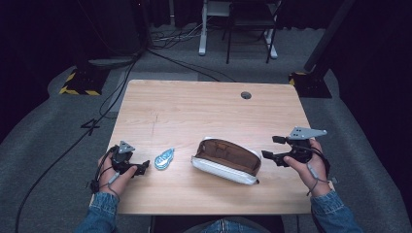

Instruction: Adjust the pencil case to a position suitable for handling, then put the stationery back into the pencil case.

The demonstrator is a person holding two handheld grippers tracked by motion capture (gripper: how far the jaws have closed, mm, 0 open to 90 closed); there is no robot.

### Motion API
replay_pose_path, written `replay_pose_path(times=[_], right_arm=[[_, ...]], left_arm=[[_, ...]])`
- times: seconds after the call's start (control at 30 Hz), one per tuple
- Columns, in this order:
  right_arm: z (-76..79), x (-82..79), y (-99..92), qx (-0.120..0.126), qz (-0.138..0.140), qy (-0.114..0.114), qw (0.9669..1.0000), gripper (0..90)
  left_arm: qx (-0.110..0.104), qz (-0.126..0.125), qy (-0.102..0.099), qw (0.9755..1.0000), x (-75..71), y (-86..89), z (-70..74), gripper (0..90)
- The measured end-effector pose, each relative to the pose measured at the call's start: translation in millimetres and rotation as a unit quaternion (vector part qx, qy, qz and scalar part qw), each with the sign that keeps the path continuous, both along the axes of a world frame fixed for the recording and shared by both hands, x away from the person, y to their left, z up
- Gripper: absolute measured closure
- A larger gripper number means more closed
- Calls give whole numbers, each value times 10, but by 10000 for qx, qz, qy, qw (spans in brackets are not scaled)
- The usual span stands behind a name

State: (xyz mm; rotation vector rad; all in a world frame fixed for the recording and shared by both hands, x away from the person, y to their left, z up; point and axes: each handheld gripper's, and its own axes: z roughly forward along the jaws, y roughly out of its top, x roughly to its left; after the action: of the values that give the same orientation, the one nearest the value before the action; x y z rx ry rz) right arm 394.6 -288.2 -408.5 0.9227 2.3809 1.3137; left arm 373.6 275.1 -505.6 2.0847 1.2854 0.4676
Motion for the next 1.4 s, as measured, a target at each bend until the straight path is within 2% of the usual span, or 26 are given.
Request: replay_pose_path(times=[0.17,0.2,0.3,0.4,0.57,0.7,0.83,1.03,1.2,1.4], right_arm=[[-74,52,-230,-112,-524,22,9986,224],[-74,52,-230,-112,-524,22,9986,224],[-226,129,-371,-349,-931,171,9949,224],[-393,212,-450,-578,-1259,377,9896,217],[-663,320,-516,-946,-1406,622,9836,225],[-812,373,-563,-949,-1575,719,9803,229],[-883,387,-601,-837,-1721,659,9793,226],[-951,386,-606,-758,-1855,354,9791,192],[-952,389,-607,-751,-1845,347,9794,192],[-952,392,-611,-743,-1828,347,9797,195]], left_arm=[[1,4,0,10000,0,-1,0,66],[1,4,0,10000,0,-1,0,66],[2,4,5,10000,-2,-1,3,69],[-7,-11,-15,10000,-4,8,3,82],[-6,-13,-29,10000,-5,11,3,88],[-1,-18,-32,10000,-5,14,4,93],[4,-17,-22,10000,-5,13,7,95],[-7,21,-38,10000,-11,18,14,128],[-23,33,-34,10000,-12,24,22,154],[-146,73,31,9999,-18,33,50,186]])
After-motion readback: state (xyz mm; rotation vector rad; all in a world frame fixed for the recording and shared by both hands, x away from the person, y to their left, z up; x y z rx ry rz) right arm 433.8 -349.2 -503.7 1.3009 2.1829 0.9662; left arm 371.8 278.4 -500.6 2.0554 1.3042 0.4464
